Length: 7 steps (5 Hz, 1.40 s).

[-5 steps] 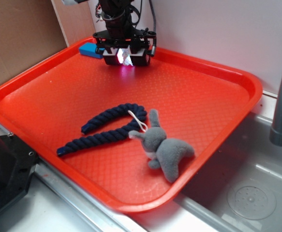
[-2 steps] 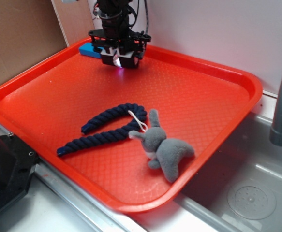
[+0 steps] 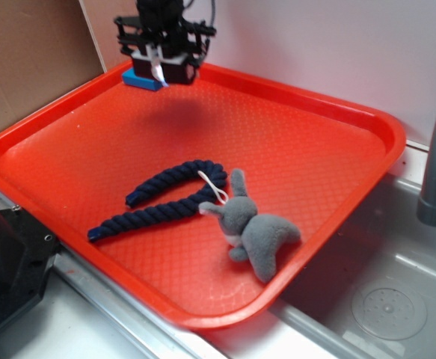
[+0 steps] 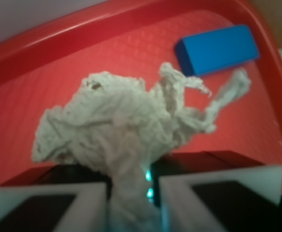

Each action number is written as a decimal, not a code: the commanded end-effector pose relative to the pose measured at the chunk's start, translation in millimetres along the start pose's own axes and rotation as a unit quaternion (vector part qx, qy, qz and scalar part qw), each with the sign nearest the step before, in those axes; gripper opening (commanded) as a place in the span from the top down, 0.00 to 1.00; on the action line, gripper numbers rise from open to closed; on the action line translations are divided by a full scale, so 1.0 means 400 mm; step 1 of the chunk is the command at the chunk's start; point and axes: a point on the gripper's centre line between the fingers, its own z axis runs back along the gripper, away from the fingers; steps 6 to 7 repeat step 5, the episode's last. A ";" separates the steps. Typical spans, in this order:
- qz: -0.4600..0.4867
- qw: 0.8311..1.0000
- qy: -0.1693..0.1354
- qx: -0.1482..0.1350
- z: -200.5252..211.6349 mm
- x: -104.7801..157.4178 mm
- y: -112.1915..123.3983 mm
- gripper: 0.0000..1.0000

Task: Grab the white paper.

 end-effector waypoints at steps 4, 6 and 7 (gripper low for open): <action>-0.030 0.997 -0.018 -0.065 0.257 -0.273 0.030 1.00; -0.001 0.997 0.036 -0.064 0.240 -0.252 0.052 1.00; -0.001 0.997 0.036 -0.064 0.240 -0.252 0.052 1.00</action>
